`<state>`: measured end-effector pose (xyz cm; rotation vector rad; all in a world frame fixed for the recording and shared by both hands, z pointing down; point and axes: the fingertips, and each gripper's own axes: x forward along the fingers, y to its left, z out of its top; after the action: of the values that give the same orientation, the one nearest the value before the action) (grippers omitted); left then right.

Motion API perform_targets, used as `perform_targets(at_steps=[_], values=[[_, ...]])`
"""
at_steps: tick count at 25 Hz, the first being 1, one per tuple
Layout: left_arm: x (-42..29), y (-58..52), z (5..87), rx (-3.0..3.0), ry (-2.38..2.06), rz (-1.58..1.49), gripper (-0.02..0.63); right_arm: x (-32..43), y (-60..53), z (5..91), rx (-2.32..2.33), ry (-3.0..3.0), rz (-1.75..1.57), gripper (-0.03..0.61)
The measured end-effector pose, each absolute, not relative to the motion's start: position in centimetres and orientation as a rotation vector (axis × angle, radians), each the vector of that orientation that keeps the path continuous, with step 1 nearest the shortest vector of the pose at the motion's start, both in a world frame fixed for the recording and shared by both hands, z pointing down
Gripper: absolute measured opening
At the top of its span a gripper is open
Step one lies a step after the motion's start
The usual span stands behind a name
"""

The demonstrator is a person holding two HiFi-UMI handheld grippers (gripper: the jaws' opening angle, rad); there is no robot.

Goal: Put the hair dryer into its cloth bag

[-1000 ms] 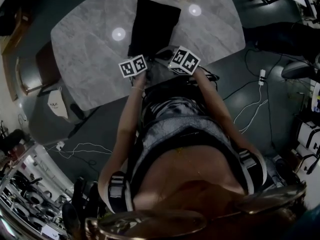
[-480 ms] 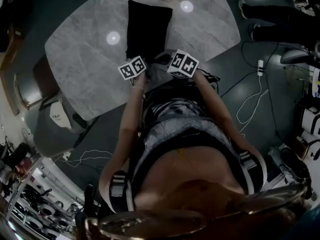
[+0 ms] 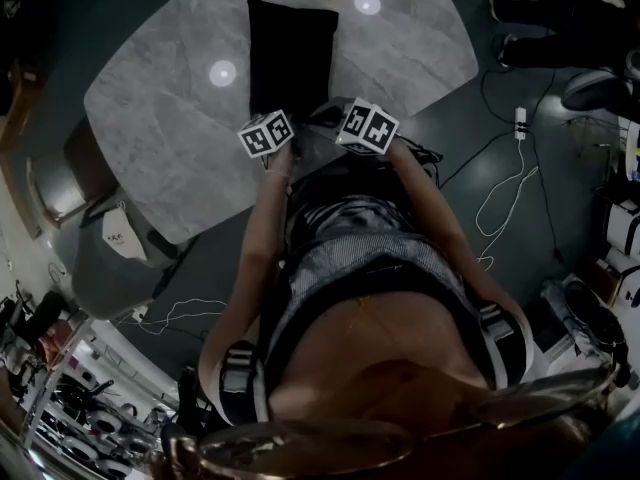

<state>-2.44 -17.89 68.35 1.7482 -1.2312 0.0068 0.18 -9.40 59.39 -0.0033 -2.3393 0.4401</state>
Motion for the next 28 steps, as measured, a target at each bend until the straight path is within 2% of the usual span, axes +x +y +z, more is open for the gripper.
perform_targets(at_steps=[7,14,16,18,26,28], values=[[-3.6,-12.5,67.3,1.942,-1.261,0.346,0.158,0.7,-9.9,60.5,0.075,-2.305,0.385,0.069],[-9.0,-8.2,65.1,2.100,-1.450,0.570,0.158,1.0,-10.7,61.9,0.228,-2.252,0.339,0.071],[-9.8,-8.1,65.0,2.162,-1.430,0.682,0.185,1.1,-10.9,61.7,0.275,-2.268,0.351,0.071],[-10.0,-8.3,65.7,2.193,-1.378,0.763,0.252,1.5,-10.8,61.4,0.309,-2.282,0.379,0.071],[-9.8,-10.8,67.2,2.314,-1.284,0.882,0.296,3.4,-11.1,61.7,0.475,-2.280,0.403,0.074],[-9.7,-11.0,67.1,2.315,-1.271,0.900,0.301,4.0,-11.4,61.7,0.502,-2.277,0.418,0.104]])
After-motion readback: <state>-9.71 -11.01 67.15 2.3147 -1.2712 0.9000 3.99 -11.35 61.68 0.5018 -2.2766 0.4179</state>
